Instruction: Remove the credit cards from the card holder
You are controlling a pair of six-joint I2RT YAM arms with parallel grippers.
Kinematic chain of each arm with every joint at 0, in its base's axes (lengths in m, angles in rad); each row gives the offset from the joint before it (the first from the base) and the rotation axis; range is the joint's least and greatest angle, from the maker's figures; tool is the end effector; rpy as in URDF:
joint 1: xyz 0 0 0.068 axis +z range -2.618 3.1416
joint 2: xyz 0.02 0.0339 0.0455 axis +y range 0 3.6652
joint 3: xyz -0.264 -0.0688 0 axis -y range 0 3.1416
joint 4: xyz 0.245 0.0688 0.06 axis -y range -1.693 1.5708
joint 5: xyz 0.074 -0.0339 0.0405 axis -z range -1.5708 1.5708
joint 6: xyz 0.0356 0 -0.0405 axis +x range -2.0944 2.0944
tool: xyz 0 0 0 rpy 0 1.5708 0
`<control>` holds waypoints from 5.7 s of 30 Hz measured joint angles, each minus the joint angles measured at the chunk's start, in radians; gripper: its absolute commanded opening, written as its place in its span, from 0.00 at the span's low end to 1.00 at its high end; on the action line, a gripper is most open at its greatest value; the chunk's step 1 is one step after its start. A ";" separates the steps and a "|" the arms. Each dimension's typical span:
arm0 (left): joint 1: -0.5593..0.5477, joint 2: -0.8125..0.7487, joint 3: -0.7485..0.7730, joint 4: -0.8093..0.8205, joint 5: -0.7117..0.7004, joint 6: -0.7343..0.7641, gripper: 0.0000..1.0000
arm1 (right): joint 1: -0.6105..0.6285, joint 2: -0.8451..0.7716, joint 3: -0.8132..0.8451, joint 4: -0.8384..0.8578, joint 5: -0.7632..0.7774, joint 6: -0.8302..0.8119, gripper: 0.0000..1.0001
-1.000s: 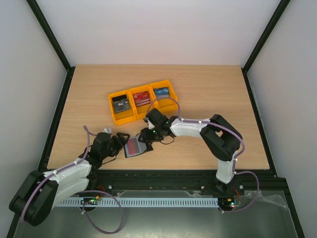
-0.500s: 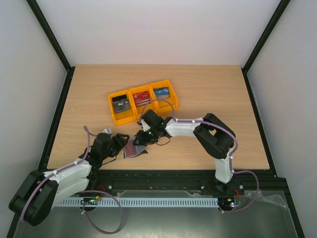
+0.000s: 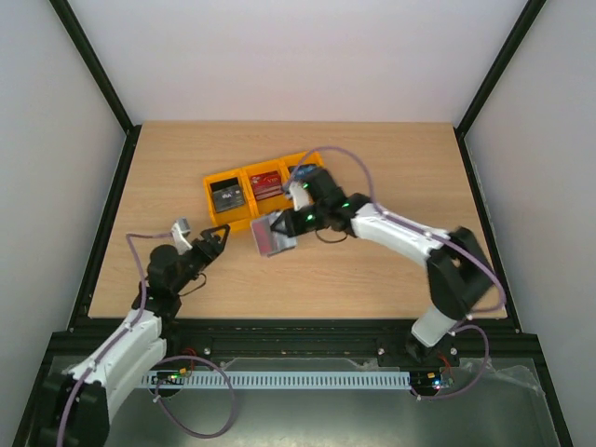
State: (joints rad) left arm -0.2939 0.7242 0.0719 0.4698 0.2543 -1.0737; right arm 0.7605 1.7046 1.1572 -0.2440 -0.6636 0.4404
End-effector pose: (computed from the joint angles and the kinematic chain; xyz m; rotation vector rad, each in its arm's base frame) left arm 0.1506 -0.0549 0.1677 -0.5357 1.8361 -1.1886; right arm 0.2510 0.2691 0.2263 -0.7616 2.4567 1.3149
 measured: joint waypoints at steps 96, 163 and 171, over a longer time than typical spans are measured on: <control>0.026 -0.240 0.327 -0.068 0.328 0.767 0.02 | 0.117 -0.462 0.027 0.212 0.233 -0.392 0.99; -0.029 -0.289 0.381 -0.093 0.550 0.804 0.48 | -0.014 -0.380 0.207 -0.259 -0.484 -0.721 0.02; -0.085 -0.259 0.381 -0.072 0.545 0.804 0.48 | -0.014 -0.378 0.177 -0.133 -0.478 -0.616 0.02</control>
State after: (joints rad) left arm -0.3790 0.4652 0.4534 0.3973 0.7990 -0.2695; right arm 0.7460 1.3262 1.3338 -0.3771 -1.1419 -0.1757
